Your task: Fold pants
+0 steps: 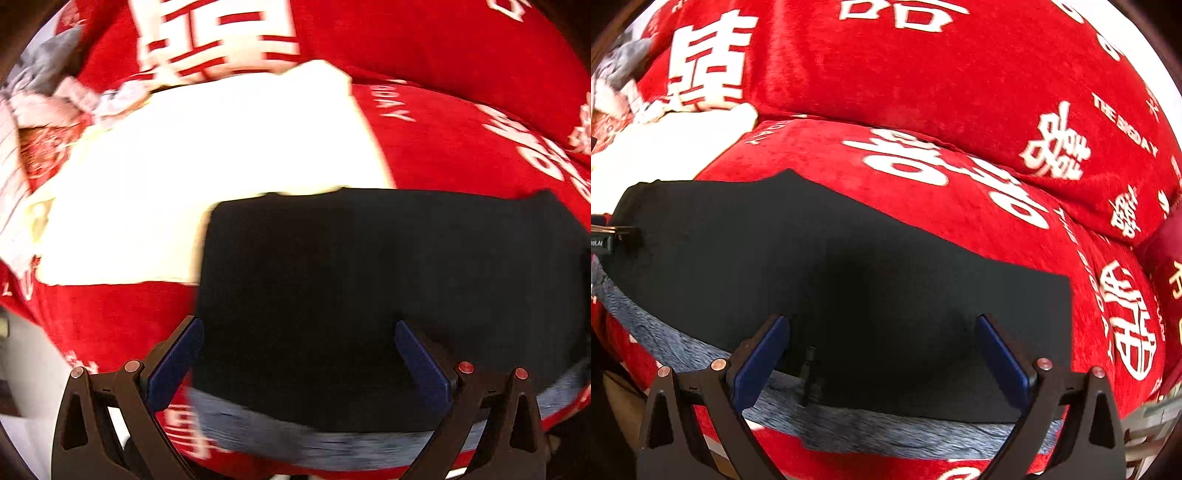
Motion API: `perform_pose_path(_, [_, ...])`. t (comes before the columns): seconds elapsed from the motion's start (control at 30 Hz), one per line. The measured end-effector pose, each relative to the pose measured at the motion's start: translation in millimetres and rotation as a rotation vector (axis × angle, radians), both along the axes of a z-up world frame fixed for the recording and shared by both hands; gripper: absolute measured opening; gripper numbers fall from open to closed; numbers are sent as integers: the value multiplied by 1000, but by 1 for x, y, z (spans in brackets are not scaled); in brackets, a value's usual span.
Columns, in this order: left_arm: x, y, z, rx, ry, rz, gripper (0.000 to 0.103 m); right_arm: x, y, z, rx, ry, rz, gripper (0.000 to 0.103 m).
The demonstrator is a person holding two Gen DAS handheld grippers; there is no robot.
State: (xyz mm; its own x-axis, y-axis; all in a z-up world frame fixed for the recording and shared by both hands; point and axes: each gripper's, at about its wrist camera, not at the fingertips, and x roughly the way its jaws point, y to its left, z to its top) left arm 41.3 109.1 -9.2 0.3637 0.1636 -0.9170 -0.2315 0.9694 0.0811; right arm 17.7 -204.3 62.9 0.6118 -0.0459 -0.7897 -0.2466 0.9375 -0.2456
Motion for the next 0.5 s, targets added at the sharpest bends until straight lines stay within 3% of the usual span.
perform_pose_path(0.07, [-3,20,-3,-15,2,28,103,3,12,-2,-7,9,21,101])
perform_pose_path(0.17, [-9,43,-8,-157,-13,26,103,9,35,-2,6,24,80,101])
perform_pose_path(0.33, [-9,46,-17,-180,-28,-9,103,25,108,4,1,29,338,101])
perform_pose_path(0.5, [-14,61,-25,-330,-50,-20,103,57,181,-12,-35,131,582,101])
